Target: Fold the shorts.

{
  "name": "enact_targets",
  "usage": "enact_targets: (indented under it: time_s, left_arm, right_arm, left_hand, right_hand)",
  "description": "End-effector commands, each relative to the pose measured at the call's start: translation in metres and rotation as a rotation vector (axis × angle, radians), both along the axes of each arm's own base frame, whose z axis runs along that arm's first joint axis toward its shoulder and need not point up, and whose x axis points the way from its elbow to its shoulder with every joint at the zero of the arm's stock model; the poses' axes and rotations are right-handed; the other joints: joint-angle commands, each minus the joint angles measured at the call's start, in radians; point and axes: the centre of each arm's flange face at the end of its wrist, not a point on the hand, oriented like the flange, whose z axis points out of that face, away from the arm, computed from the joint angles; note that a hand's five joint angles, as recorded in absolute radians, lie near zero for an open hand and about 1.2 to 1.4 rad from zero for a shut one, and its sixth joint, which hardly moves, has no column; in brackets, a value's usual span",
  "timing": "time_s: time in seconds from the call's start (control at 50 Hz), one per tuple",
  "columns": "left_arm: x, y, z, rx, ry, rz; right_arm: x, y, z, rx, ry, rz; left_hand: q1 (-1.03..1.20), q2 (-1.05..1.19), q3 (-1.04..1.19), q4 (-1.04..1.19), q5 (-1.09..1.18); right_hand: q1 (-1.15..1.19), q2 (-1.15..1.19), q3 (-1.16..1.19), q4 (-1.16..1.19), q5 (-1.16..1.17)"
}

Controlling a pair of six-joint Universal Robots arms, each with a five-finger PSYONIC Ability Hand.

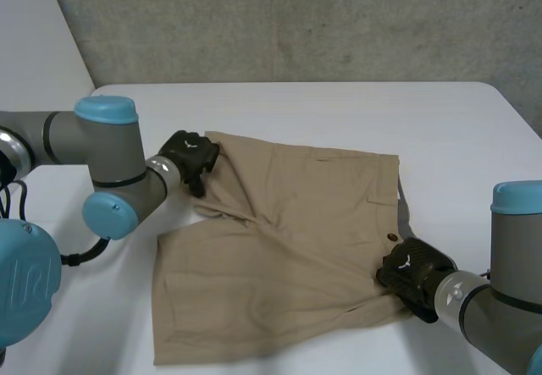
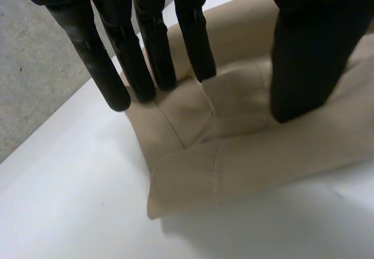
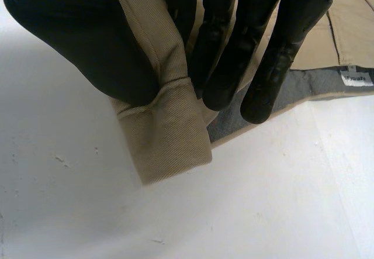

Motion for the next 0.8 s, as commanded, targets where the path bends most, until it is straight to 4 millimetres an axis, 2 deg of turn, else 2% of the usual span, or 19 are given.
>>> enact_targets:
  time_s: [0.02, 0.16, 0.32, 0.48, 0.56, 0.7, 0.8]
  left_arm:
    - [0.004, 0.0, -0.001, 0.016, -0.007, 0.007]
    - [0.006, 0.0, -0.002, 0.021, -0.015, 0.018]
    - [0.014, -0.004, 0.007, -0.003, -0.029, 0.081]
    - [0.024, 0.004, 0.012, -0.048, -0.109, 0.104]
    - [0.035, 0.005, 0.008, -0.08, -0.163, 0.106]
    - [0.038, 0.011, 0.014, -0.1, -0.179, 0.108]
    - [0.042, 0.013, 0.008, -0.086, -0.207, 0.143]
  right_arm:
    - [0.0, 0.0, -0.001, 0.0, 0.001, 0.001]
    - [0.001, 0.0, -0.001, 0.0, 0.001, 0.003]
    - [0.001, 0.001, -0.001, 0.0, 0.001, 0.006]
    - [0.001, 0.002, -0.001, 0.002, 0.002, 0.005]
    - [0.001, 0.002, -0.001, 0.002, 0.002, 0.005]
    - [0.001, 0.002, -0.001, 0.001, 0.003, 0.004]
    - [0.001, 0.002, -0.001, 0.002, 0.002, 0.003]
  left_hand:
    - [0.673, 0.692, 0.692, 0.69, 0.696]
    - [0.71, 0.729, 0.729, 0.727, 0.733]
    - [0.71, 0.729, 0.729, 0.727, 0.733]
    - [0.71, 0.729, 0.729, 0.727, 0.733]
    - [0.71, 0.729, 0.729, 0.727, 0.733]
    - [0.71, 0.729, 0.729, 0.727, 0.733]
    - [0.71, 0.729, 0.729, 0.727, 0.733]
  right_hand:
    - [0.421, 0.221, 0.192, 0.204, 0.223]
    - [0.421, 0.221, 0.192, 0.204, 0.223]
    - [0.421, 0.221, 0.192, 0.204, 0.223]
    - [0.421, 0.221, 0.192, 0.204, 0.223]
    - [0.421, 0.221, 0.192, 0.204, 0.223]
    - [0.421, 0.221, 0.192, 0.204, 0.223]
    - [0.421, 0.221, 0.192, 0.204, 0.223]
